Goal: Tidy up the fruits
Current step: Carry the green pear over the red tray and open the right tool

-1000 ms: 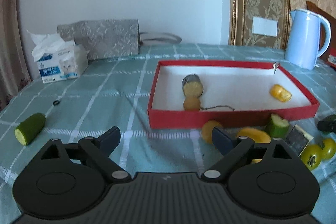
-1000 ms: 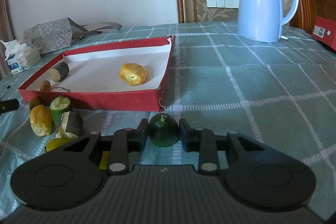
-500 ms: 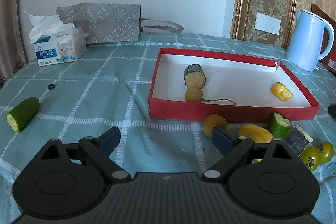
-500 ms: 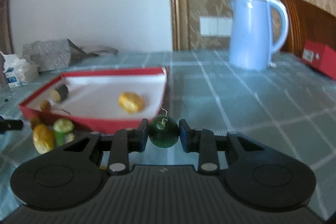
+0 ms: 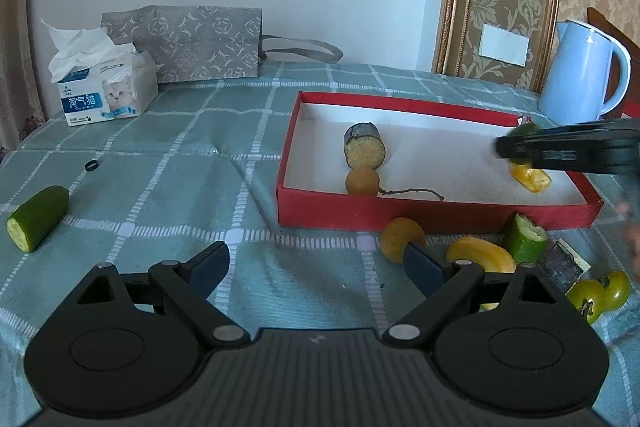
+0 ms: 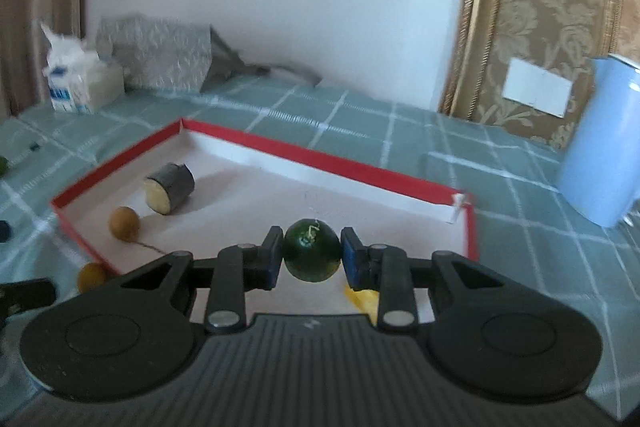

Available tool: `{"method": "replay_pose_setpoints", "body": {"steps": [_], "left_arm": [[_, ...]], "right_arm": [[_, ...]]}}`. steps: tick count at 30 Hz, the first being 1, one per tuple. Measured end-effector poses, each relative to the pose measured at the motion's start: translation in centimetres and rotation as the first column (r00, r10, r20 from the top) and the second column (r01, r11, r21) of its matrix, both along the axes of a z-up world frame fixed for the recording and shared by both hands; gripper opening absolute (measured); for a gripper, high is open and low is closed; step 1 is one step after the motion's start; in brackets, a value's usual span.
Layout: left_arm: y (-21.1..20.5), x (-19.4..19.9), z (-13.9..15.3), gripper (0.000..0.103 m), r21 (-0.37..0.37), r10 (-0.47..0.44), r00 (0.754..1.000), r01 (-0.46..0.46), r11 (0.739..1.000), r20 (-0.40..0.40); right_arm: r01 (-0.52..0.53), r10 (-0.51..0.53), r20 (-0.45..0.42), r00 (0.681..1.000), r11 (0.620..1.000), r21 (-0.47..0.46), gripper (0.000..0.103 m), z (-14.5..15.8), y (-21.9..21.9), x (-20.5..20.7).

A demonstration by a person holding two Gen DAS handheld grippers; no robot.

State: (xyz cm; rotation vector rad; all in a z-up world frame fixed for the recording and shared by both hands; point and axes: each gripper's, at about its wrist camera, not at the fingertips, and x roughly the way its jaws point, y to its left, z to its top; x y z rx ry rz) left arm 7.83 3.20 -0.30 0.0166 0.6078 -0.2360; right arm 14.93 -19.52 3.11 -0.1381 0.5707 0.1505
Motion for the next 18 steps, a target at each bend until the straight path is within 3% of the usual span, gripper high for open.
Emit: {"method": "replay_pose_setpoints", "body": {"steps": [5, 7, 9, 12, 14, 18], "left_arm": [[0.3, 0.2, 0.0, 0.095, -0.019, 0.001, 1.000, -0.001, 1.000, -0.009], [0.5, 0.4, 0.0, 0.095, -0.030, 0.003, 1.000, -0.004, 1.000, -0.018], [0.6, 0.5, -0.1, 0.095, -0.040, 0.004, 1.000, -0.005, 0.999, -0.027], [0.7, 0.4, -0.1, 0.095, -0.047, 0.007, 1.000, -0.008, 0.999, -0.027], [0.7, 0.3, 0.0, 0.095, -0.047, 0.006, 1.000, -0.007, 0.999, -0.022], [0.5, 0.2, 0.0, 0.095, -0.029, 0.008, 1.000, -0.008, 1.000, -0.007]], "right_arm": [[0.012, -0.012, -0.067, 0.998, 1.000, -0.005, 0.029, -0.9, 1.3, 3.6], [0.018, -0.020, -0.051, 0.999, 0.999, -0.032, 0.029, -0.6, 1.9, 4.2], [0.030, -0.033, -0.031, 0.999, 0.996, -0.090, 0.039, -0.6, 2.6, 4.6], [0.029, -0.031, -0.024, 0.999, 0.996, -0.088, 0.043, -0.4, 2.6, 4.5], [0.033, -0.034, -0.006, 0.999, 0.997, -0.074, 0.061, -0.1, 2.2, 3.6], [0.057, -0.054, 0.134, 0.990, 0.998, -0.016, 0.075, 1.3, -0.2, -1.6]]}}
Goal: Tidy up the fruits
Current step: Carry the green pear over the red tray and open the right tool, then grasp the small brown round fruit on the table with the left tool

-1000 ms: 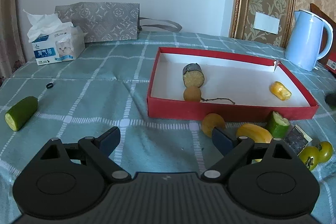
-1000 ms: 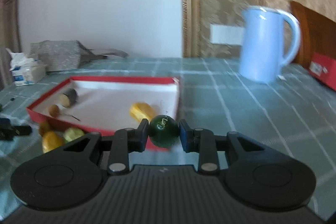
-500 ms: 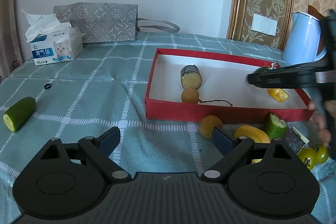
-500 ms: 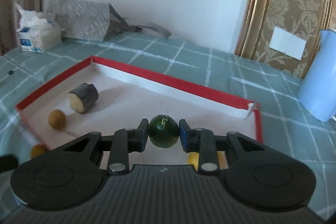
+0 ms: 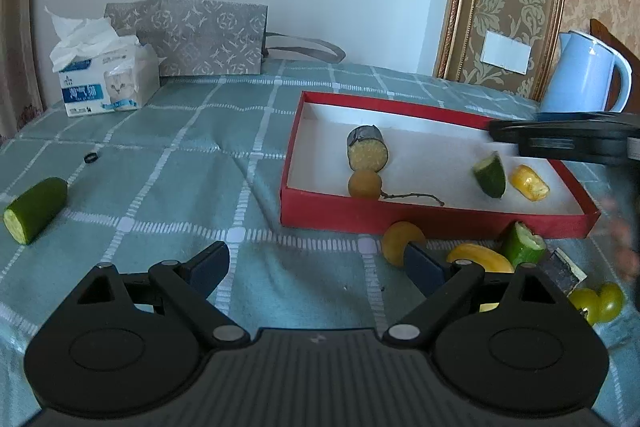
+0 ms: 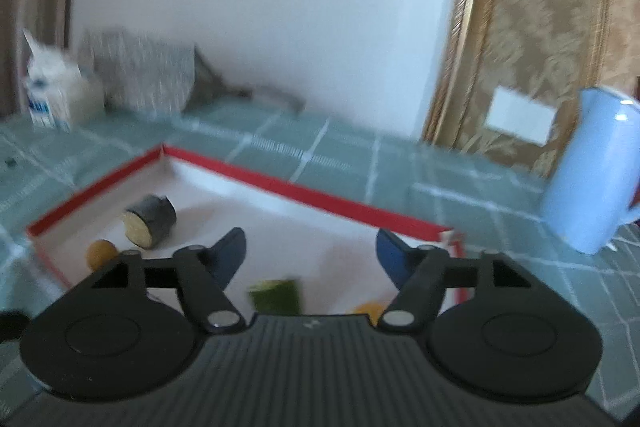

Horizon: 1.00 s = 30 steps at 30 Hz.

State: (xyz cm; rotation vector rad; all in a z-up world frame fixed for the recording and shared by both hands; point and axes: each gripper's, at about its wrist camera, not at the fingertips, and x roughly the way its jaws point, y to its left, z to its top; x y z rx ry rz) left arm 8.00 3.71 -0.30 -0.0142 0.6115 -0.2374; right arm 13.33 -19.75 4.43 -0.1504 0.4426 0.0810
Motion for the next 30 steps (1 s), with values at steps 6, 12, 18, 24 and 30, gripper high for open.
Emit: {"method": "replay_pose_setpoints", "body": {"steps": [6, 12, 18, 24, 30], "left_arm": [[-0.5, -0.2, 0.0, 0.095, 0.033, -0.003, 1.000, 0.002, 0.999, 0.018], [-0.9, -0.3, -0.2, 0.095, 0.063, -0.002, 1.000, 0.000, 0.998, 0.029], [-1.4, -0.9, 0.0, 0.095, 0.107, -0.003, 0.997, -0.005, 0.994, 0.075], [-2.4, -1.1, -0.1, 0.095, 0.158, -0.018, 0.995, 0.003, 0.988, 0.099], [-3.1, -0.7, -0.2, 0.095, 0.161, -0.026, 0.994, 0.009, 0.987, 0.105]], "right_arm": [[0.098, -0.109, 0.192, 0.975, 0.993, 0.063, 0.086, 0.2, -4.6, -8.7], [0.144, -0.150, 0.087, 0.985, 0.987, 0.076, 0.086, -2.2, -6.8, -10.7], [0.142, -0.164, 0.134, 0.977, 0.977, 0.160, 0.085, -1.8, -7.5, -12.2], [0.149, -0.171, 0.084, 0.982, 0.964, 0.220, 0.085, -2.2, -8.0, -12.3], [0.132, -0.151, 0.063, 0.987, 0.962, 0.237, 0.085, -2.4, -7.9, -12.3]]}}
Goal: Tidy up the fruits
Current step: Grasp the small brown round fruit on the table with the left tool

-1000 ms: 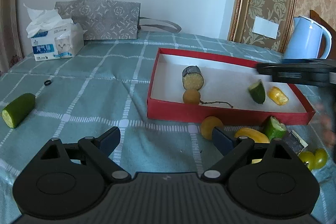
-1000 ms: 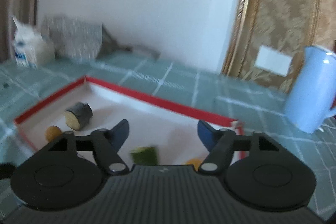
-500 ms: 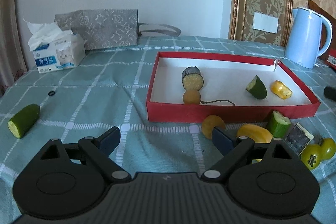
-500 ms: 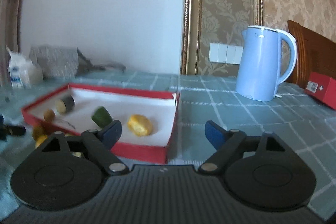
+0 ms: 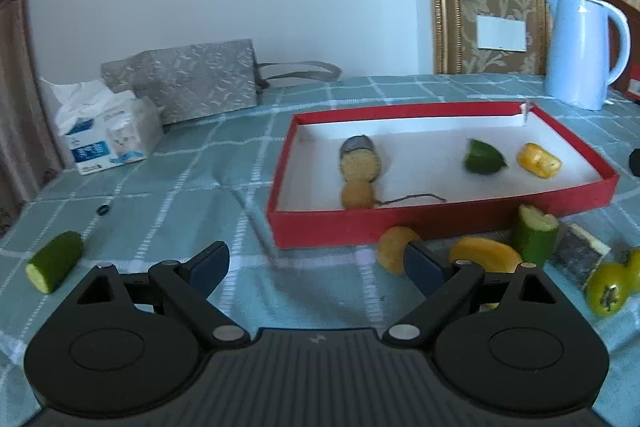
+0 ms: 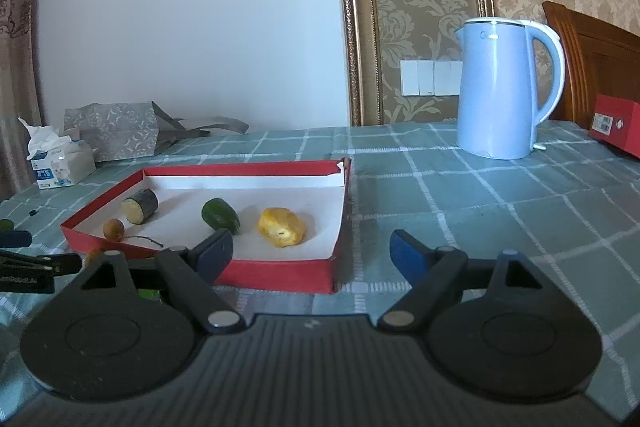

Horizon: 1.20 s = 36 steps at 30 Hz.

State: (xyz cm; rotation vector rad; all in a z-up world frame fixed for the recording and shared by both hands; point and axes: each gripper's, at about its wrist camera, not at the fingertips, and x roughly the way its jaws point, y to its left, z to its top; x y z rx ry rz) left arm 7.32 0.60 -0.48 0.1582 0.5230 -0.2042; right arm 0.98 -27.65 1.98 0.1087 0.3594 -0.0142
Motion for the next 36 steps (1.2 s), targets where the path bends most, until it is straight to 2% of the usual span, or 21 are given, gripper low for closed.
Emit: {"method": "replay_pose_setpoints", "body": {"steps": [2, 9, 14, 22, 25, 26, 28, 30, 31, 33, 36], "left_arm": [[-0.2, 0.2, -0.1, 0.095, -0.006, -0.015, 1.000, 0.015, 1.000, -0.013], [-0.9, 0.9, -0.6, 0.095, -0.019, -0.041, 0.997, 0.040, 0.999, -0.059], [-1.9, 1.6, -1.0, 0.095, 0.001, -0.052, 0.995, 0.052, 0.999, -0.084], [-2.1, 2.5, -1.5, 0.094, -0.014, -0.015, 0.994, 0.014, 1.000, -0.105], [-1.7, 2.5, -1.4, 0.075, -0.037, -0.020, 0.994, 0.016, 0.999, -0.105], [-1.6, 2.5, -1.4, 0.066, -0.048, -0.026, 0.994, 0.022, 0.999, -0.106], [-1.6, 2.3, -1.3, 0.056, -0.044, -0.028, 0.995, 0.024, 0.999, -0.096], [-1.7, 2.2, -1.3, 0.041, -0.043, -0.038, 0.995, 0.034, 0.998, -0.090], [-1.8, 2.1, -1.3, 0.040, -0.040, -0.045, 0.995, 0.042, 0.998, -0.088], [-2.0, 1.9, -1.3, 0.029, -0.030, -0.055, 0.995, 0.053, 0.998, -0.082], [-2.2, 1.8, -1.3, 0.028, -0.015, -0.060, 0.995, 0.059, 0.998, -0.074]], "right_arm": [[0.000, 0.000, 0.004, 1.000, 1.000, 0.001, 0.088, 0.0, 0.1, -0.1], [-0.009, 0.009, -0.004, 1.000, 1.000, 0.002, 0.088, 0.0, 0.1, 0.1], [-0.010, 0.010, -0.002, 1.000, 1.000, -0.014, 0.088, 0.0, 0.5, 0.0], [-0.014, 0.014, -0.012, 1.000, 1.000, -0.028, 0.088, -0.2, 0.9, 0.1], [-0.018, 0.017, -0.018, 1.000, 0.999, -0.032, 0.088, -0.2, 1.0, 0.2], [-0.017, 0.017, -0.021, 1.000, 0.999, -0.035, 0.088, -0.3, 1.1, 0.2], [-0.016, 0.015, -0.024, 1.000, 0.999, -0.034, 0.088, -0.4, 1.0, 0.2], [-0.016, 0.015, -0.026, 1.000, 0.999, -0.031, 0.088, -0.4, 1.0, 0.2], [-0.016, 0.015, -0.030, 0.999, 0.999, -0.033, 0.088, -0.4, 1.0, 0.3], [-0.015, 0.014, -0.033, 0.999, 0.999, -0.041, 0.088, -0.5, 1.1, 0.3], [-0.012, 0.010, -0.036, 0.999, 0.999, -0.050, 0.088, -0.4, 1.0, 0.0]]}}
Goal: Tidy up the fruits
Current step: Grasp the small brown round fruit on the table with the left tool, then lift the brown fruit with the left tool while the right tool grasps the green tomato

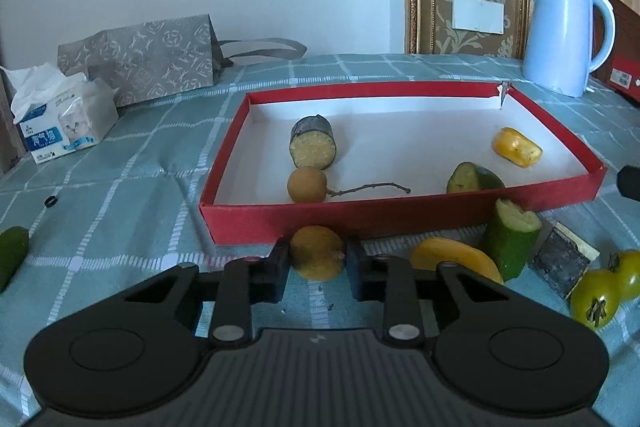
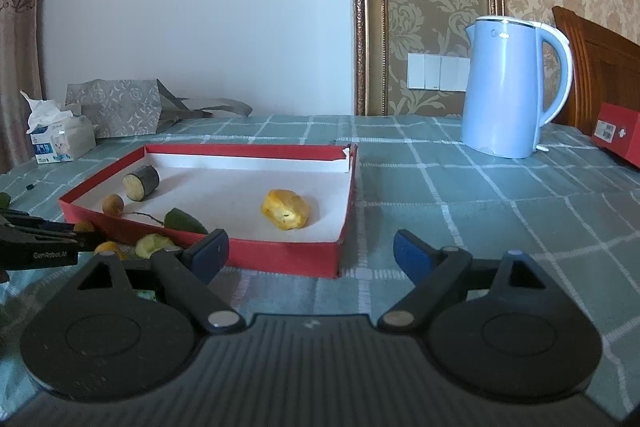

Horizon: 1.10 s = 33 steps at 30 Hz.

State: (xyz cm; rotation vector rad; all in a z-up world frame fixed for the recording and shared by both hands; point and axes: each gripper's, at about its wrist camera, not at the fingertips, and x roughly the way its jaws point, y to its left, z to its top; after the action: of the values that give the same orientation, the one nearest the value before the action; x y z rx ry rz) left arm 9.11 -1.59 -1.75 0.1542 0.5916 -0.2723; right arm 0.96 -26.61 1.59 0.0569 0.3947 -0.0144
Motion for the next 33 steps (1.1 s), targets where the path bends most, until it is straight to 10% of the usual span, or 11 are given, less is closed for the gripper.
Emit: {"method": "replay_pose_setpoints", "body": {"steps": [15, 33], "left_arm": [[1.1, 0.2, 0.3, 0.028, -0.042, 0.008, 0.999, -0.010, 0.999, -0.031], [1.0, 0.0, 0.3, 0.028, -0.033, 0.006, 1.000, -0.006, 0.999, -0.027]], "right_arm": [[-0.181, 0.177, -0.100, 0.979, 0.983, -0.032, 0.083, -0.6, -0.5, -4.5], [-0.253, 0.233, -0.215, 0.948, 0.965, -0.069, 0.052, -2.4, 2.3, -1.0]]}}
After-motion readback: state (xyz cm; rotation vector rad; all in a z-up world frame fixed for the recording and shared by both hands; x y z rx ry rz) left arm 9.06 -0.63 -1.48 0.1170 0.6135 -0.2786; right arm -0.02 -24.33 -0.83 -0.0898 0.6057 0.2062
